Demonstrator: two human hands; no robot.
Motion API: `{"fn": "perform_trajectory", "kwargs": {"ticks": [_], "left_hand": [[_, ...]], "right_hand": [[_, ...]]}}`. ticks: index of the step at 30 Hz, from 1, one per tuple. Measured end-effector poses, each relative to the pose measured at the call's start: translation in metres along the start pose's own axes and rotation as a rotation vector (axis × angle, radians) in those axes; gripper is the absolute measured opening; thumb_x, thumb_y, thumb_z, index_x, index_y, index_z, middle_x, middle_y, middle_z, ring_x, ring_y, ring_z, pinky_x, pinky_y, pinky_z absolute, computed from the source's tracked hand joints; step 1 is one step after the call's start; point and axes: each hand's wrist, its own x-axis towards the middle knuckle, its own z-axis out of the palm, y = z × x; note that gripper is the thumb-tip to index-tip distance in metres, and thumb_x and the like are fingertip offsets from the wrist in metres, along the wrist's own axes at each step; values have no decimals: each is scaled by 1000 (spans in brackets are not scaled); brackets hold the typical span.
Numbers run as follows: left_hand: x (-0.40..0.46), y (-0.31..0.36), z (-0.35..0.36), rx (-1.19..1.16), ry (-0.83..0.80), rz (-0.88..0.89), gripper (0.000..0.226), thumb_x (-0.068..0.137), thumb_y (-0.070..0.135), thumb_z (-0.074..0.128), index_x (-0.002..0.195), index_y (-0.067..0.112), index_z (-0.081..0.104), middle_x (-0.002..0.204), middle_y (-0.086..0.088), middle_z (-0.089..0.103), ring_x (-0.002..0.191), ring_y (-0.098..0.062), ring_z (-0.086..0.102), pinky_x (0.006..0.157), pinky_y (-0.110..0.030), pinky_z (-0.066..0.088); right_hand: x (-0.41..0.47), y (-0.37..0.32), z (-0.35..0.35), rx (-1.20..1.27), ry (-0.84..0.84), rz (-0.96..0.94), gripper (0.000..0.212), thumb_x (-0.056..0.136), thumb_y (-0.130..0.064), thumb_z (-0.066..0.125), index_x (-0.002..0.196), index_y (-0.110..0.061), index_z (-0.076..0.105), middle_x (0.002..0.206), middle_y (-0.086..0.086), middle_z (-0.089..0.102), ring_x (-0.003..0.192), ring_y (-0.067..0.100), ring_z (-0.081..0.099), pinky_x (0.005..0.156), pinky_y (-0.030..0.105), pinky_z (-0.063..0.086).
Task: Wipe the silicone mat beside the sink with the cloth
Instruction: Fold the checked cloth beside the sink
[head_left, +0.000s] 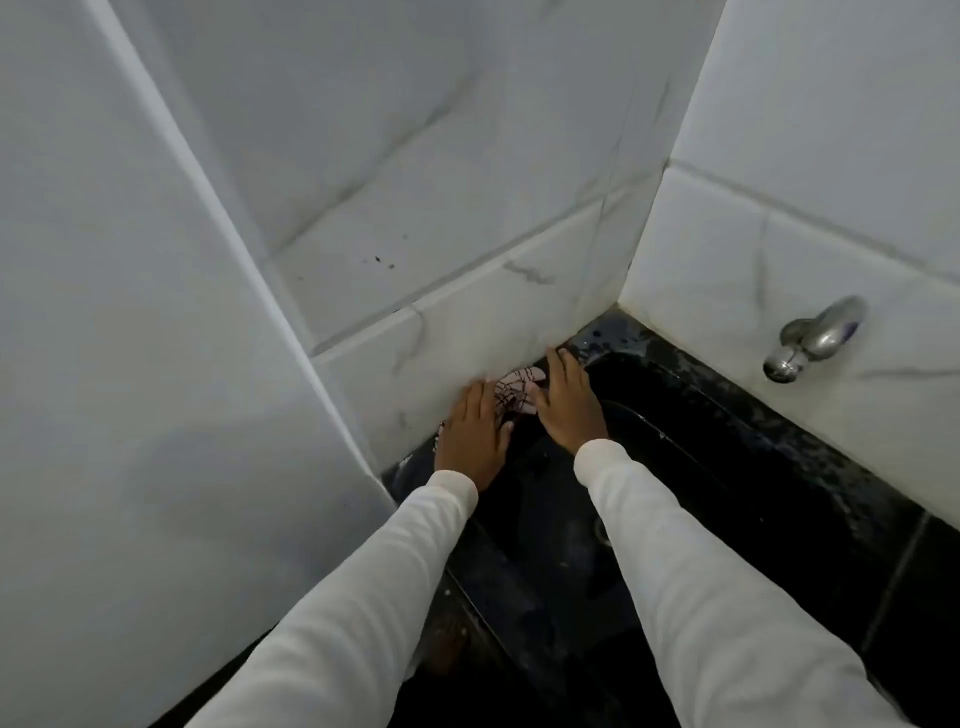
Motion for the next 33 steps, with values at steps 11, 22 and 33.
{"fn": "perform_trajectory", "kwargs": {"ticks": [11,22,33], "left_hand": [[-4,-17,24,27,-62,-153,56,77,10,66,131,5,52,124,-15,57,108,-35,57,94,-45,50],[2,-40,29,1,-71,-63,50,72,3,70,121,9,59,117,-10,60,100,-31,58,75,-41,56],[23,-15,0,-21,-160,-45,65,83,6,57,145,9,37,126,-23,55,113,-42,51,95,-47,43]], "right_hand": [[22,11,42,-122,-207,-235,66,73,6,60,132,-23,54,140,4,45,127,31,42,85,44,53],[48,6,61,-241,-149,-214,43,66,3,66,102,-19,64,110,7,51,96,29,55,65,42,54],[22,30,19,-222,-119,-203,27,71,-11,73,94,-16,60,107,1,54,87,25,58,56,39,53]]}}
